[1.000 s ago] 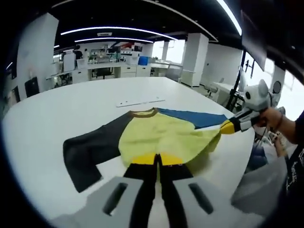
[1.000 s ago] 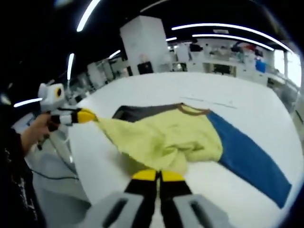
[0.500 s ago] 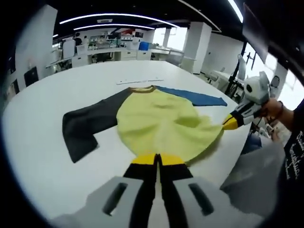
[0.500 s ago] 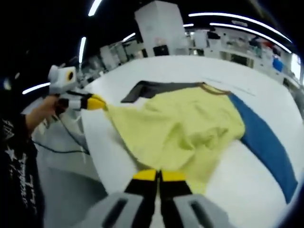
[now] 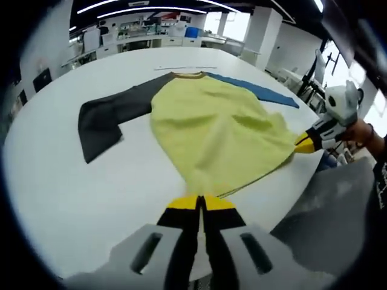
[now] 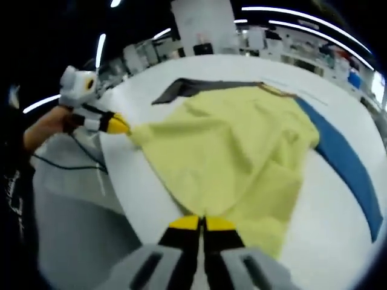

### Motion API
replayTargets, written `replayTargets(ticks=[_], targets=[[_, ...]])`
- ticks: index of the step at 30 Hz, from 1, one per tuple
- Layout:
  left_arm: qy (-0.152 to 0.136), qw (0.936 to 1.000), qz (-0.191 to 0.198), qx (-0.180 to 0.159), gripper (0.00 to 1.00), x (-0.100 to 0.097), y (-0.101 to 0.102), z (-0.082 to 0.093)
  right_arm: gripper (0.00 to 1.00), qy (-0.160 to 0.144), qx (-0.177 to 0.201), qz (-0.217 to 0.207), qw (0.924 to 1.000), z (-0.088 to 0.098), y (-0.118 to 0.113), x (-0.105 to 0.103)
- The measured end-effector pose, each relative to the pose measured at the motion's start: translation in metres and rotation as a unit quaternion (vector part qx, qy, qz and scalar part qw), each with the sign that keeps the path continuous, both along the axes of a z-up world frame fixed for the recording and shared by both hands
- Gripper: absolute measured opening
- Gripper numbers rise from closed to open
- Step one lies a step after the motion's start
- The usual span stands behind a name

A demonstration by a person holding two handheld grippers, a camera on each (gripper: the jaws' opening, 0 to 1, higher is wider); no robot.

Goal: Fold the garment on the visible template until the final outline fits inside the template.

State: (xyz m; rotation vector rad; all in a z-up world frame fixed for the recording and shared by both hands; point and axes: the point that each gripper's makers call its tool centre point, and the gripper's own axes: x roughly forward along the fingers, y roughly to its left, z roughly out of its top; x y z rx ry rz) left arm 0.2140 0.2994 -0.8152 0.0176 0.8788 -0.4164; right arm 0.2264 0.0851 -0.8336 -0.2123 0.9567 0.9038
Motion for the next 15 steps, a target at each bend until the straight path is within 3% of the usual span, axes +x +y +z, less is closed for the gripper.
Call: replayTargets(ticks=[9, 12, 15], targets=[[0.026, 0.9993, 0.025, 0.014, 0.00, -0.013, 0.011, -0.012, 0.00, 0.010, -0.002, -0.015, 0.9998, -0.008, -0.009, -0.008], [0.014, 0.9994, 0.029, 0.006, 0.00, -0.013, 0.011, -0.006, 0.09, 0.005, -0.004, -0.017, 0.9998, -0.004, -0.013, -0.010], [0.011, 0.9990, 0.039, -0.018, 0.04, -0.013, 0.006, 0.003, 0.20, 0.013, 0.022, -0.039, 0.9989, 0.007, -0.016, -0.013]])
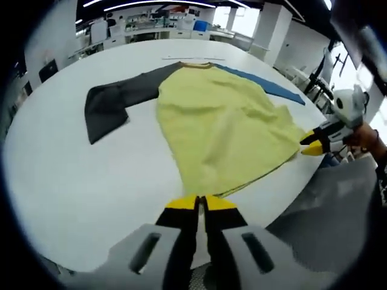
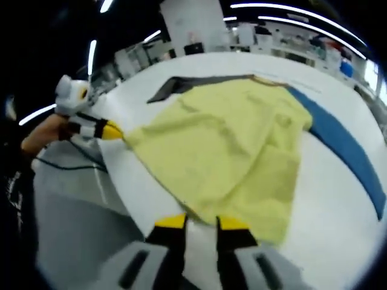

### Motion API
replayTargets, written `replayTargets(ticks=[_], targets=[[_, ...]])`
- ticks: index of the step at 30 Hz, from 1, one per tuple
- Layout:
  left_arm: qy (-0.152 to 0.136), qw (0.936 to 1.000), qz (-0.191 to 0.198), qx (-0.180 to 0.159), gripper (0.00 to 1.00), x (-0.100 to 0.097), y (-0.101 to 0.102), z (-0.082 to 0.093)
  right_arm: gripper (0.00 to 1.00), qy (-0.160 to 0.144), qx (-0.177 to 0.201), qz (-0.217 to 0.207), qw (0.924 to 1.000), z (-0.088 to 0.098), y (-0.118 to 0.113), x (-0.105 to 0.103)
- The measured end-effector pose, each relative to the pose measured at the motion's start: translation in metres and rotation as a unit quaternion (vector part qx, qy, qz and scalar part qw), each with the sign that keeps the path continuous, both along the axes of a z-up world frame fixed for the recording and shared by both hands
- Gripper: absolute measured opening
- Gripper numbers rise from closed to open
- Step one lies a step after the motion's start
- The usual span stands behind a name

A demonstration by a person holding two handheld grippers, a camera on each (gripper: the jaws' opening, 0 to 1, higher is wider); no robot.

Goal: Fold the garment on the visible template until the final outline fits inside the template.

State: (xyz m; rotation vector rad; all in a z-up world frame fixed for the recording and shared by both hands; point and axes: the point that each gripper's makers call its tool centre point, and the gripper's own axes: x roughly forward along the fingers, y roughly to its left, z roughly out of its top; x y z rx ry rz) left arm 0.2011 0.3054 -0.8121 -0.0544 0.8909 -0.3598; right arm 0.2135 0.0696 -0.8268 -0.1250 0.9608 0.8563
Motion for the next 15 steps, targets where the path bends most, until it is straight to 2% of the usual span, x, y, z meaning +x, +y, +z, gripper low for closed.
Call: replayTargets(ticks=[4, 8, 11, 15], targets=[[-0.008, 0.9999, 0.007, -0.009, 0.13, 0.003, 0.001, 0.013, 0.28, 0.008, 0.010, -0.022, 0.9997, 0.009, -0.011, 0.000], [-0.021, 0.9996, 0.007, -0.017, 0.17, 0.010, -0.001, 0.025, 0.28, -0.002, 0.005, -0.060, 0.9982, 0.017, -0.031, 0.011], [-0.026, 0.9995, 0.012, -0.014, 0.16, 0.020, 0.006, 0.023, 0.28, -0.009, -0.008, -0.095, 0.9954, 0.016, -0.047, 0.024], [-0.011, 0.9992, 0.039, -0.004, 0.15, 0.028, 0.017, 0.011, 0.26, -0.014, -0.027, -0.126, 0.9916, 0.009, -0.065, 0.037]])
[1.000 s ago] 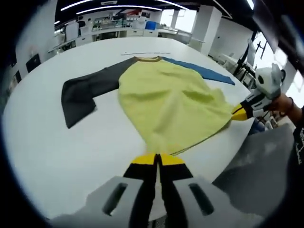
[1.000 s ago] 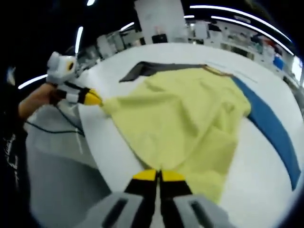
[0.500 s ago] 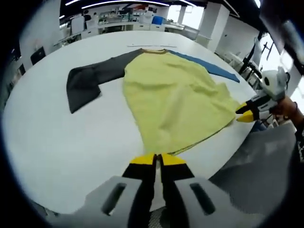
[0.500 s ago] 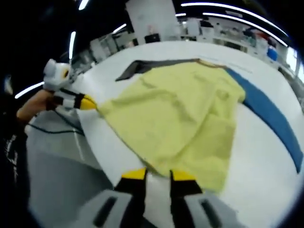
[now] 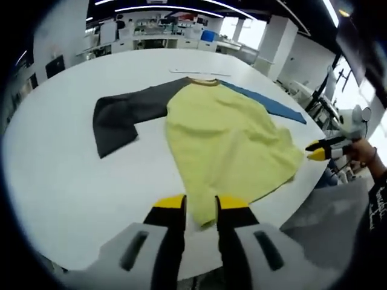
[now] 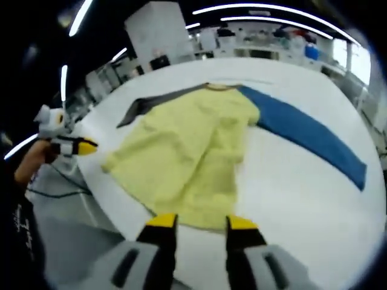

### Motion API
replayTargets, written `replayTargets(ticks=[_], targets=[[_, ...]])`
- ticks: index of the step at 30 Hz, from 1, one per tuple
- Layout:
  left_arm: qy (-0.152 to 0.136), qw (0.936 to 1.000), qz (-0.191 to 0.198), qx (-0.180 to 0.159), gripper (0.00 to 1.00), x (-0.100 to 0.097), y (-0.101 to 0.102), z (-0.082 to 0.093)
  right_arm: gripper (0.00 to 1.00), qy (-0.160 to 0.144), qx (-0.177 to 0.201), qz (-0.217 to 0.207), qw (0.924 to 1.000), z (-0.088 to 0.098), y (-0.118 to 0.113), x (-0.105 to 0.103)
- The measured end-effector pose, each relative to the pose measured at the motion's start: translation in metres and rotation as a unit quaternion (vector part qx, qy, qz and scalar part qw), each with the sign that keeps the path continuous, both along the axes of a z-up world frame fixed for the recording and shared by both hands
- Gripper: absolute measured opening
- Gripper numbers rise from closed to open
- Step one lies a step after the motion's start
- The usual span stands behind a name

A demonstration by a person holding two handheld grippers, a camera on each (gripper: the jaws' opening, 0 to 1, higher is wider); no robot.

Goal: Fold the garment on the visible template until the final outline fits inside the template.

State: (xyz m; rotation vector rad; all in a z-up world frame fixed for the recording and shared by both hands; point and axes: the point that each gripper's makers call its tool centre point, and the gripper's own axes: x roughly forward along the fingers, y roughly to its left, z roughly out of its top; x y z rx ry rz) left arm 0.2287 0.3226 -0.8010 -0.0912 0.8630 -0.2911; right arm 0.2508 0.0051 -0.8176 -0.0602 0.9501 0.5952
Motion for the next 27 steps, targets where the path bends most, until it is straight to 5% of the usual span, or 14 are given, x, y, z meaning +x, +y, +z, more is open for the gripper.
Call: replayTargets(ticks=[9, 27], targets=[[0.039, 0.9989, 0.025, 0.005, 0.12, -0.005, 0.002, -0.032, 0.23, 0.000, -0.021, -0.008, 0.9997, -0.018, -0.004, 0.015], [0.052, 0.9968, -0.003, 0.060, 0.09, -0.018, -0.010, -0.047, 0.17, 0.004, -0.048, -0.011, 0.9988, -0.029, -0.003, 0.009]])
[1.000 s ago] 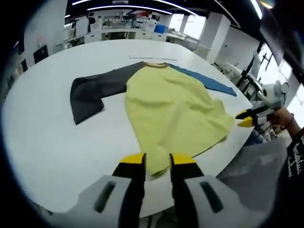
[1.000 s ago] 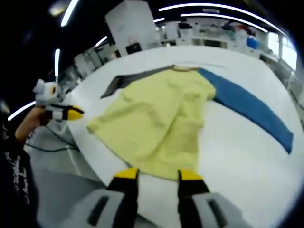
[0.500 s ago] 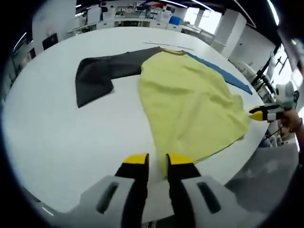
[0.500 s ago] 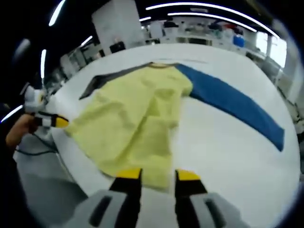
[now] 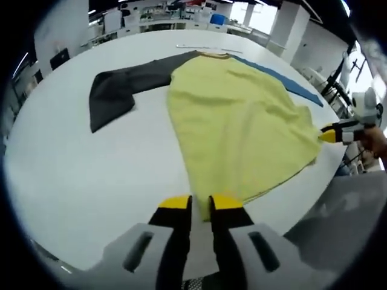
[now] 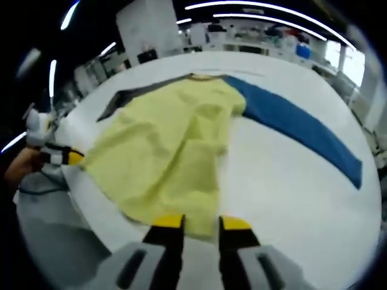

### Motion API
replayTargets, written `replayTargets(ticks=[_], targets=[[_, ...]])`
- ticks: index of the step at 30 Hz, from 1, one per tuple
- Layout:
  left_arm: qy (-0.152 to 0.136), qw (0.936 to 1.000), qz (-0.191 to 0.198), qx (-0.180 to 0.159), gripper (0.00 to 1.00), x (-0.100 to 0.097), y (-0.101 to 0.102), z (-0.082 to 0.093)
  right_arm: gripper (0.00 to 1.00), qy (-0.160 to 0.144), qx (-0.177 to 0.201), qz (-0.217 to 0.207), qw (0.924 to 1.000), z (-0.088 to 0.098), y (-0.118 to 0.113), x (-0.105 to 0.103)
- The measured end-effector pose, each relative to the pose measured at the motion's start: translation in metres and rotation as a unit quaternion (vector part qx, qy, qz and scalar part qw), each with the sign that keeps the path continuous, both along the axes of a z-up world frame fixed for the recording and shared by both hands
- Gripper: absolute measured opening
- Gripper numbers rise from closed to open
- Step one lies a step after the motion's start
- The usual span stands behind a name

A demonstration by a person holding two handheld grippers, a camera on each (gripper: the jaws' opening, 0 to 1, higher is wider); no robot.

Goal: Fold the garment on the visible template until the final outline fits inside the template.

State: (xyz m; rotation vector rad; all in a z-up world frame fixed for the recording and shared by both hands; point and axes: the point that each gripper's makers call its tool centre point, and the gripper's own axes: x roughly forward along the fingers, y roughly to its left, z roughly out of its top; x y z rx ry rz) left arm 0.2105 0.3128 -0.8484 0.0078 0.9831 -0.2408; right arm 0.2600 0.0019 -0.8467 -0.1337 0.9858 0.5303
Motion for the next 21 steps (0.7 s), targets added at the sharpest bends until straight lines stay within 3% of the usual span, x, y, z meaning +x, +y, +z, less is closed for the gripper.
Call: replayTargets(ticks=[10, 14, 21], targets=[[0.008, 0.9994, 0.027, -0.022, 0.03, 0.000, 0.000, 0.000, 0.10, 0.004, 0.007, -0.018, 0.9998, -0.003, -0.001, 0.001], [0.007, 0.9994, 0.026, -0.021, 0.00, -0.001, 0.000, 0.002, 0.00, 0.010, 0.013, -0.032, 0.9994, -0.003, -0.005, 0.001], [-0.002, 0.9993, 0.024, -0.027, 0.00, 0.000, 0.007, 0.013, 0.00, 0.002, 0.021, -0.023, 0.9995, 0.006, -0.011, -0.004]])
